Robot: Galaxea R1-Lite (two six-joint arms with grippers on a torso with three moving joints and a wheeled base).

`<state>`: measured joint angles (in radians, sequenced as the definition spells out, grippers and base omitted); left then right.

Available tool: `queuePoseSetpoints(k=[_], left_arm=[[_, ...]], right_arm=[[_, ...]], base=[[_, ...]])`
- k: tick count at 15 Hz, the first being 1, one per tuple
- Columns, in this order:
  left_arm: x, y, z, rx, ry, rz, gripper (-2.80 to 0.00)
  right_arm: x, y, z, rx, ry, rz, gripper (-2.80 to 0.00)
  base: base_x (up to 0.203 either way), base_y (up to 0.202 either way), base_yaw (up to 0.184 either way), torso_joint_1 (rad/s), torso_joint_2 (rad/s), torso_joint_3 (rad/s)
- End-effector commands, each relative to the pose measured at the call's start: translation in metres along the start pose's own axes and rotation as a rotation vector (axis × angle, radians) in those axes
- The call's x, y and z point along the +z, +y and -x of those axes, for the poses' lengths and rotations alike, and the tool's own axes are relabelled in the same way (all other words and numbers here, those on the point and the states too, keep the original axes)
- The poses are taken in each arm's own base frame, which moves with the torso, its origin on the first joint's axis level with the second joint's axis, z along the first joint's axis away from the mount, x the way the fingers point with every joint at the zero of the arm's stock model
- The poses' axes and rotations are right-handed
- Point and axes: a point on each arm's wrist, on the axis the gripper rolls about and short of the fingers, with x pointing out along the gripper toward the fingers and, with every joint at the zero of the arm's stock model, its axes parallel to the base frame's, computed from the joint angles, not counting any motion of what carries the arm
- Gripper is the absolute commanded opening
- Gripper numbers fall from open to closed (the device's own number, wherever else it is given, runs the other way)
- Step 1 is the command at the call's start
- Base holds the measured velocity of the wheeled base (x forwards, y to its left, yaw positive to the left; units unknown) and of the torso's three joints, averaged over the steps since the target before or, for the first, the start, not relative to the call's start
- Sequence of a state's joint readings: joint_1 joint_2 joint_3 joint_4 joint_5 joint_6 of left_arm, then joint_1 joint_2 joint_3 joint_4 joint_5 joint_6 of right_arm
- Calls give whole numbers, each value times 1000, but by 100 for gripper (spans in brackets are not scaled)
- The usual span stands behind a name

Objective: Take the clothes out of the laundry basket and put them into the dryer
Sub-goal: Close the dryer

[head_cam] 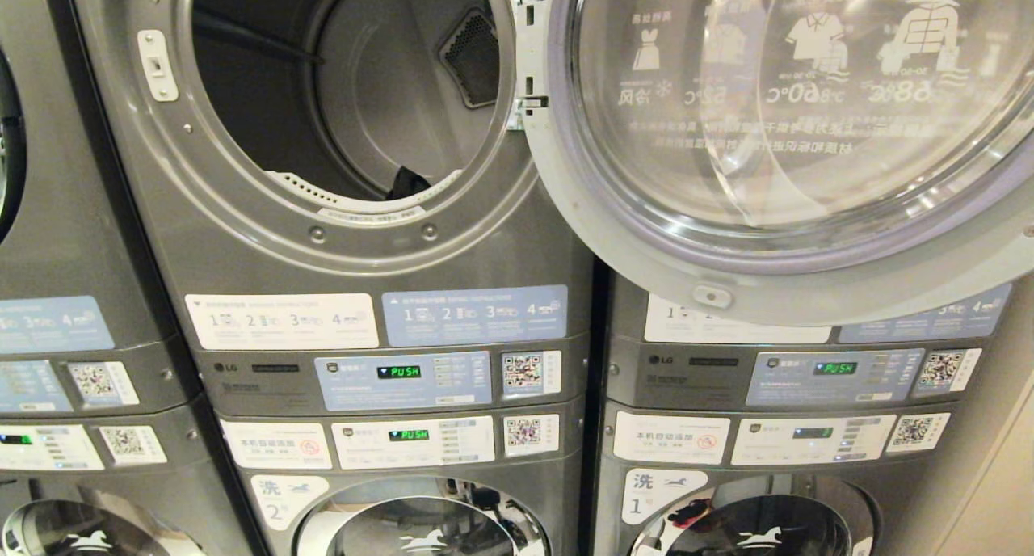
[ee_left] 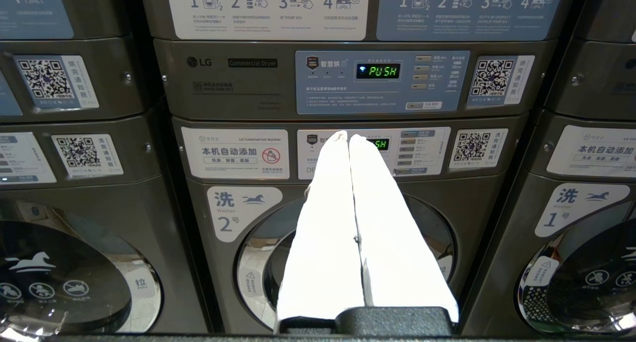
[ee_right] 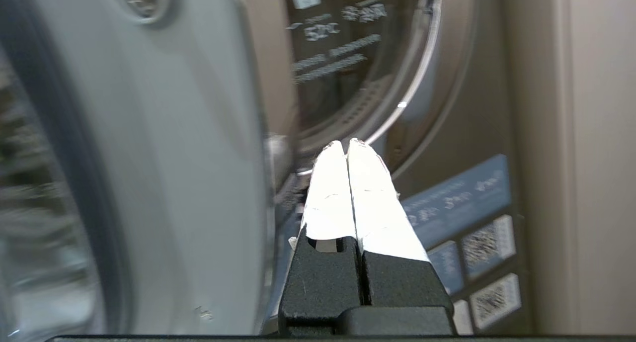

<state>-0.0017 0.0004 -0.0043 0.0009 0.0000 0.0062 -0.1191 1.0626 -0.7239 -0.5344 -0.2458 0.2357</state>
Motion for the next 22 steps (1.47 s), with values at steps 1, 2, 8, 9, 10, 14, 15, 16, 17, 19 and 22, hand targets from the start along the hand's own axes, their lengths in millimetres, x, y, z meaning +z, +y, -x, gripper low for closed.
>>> queuePoseSetpoints(k=[1, 2, 8, 9, 10, 14, 15, 16, 17, 19, 22], left_arm=[[0, 0, 0, 0, -3, 0, -280], [0, 0, 0, 0, -2, 0, -280], [0, 0, 0, 0, -2, 0, -280], [0, 0, 0, 0, -2, 0, -280], [0, 0, 0, 0, -2, 0, -280], [0, 0, 0, 0, 0, 0, -280], [0, 0, 0, 0, -2, 0, -280], [0, 0, 0, 0, -2, 0, -280], [0, 0, 0, 0, -1, 0, -280], [0, 0, 0, 0, -2, 0, -280], [0, 0, 0, 0, -3, 0, -280]], right_arm=[[-2, -1, 2, 13, -8, -5, -280], [-5, -1, 1, 26, -16, -9, -280], [-14, -3, 22, 250, -33, -38, -280], [-13, -4, 27, 284, -34, -55, -280], [-13, -5, 33, 309, -38, -64, -280], [-15, -10, 67, 468, -42, -70, -280], [-17, -12, 75, 517, -32, -68, -280], [-19, -13, 82, 566, -16, -64, -280], [-20, -13, 88, 633, 11, -58, -280], [-19, -12, 102, 834, 54, -45, -280], [-14, -16, 132, 976, 134, -161, -280]], base=[[0, 0, 0, 0, 0, 0], [0, 0, 0, 0, 0, 0], [0, 0, 0, 0, 0, 0], [0, 0, 0, 0, 0, 0], [0, 0, 0, 0, 0, 0], [0, 0, 0, 0, 0, 0], [0, 0, 0, 0, 0, 0], [0, 0, 0, 0, 0, 0], [0, 0, 0, 0, 0, 0], [0, 0, 0, 0, 0, 0], [0, 0, 0, 0, 0, 0]])
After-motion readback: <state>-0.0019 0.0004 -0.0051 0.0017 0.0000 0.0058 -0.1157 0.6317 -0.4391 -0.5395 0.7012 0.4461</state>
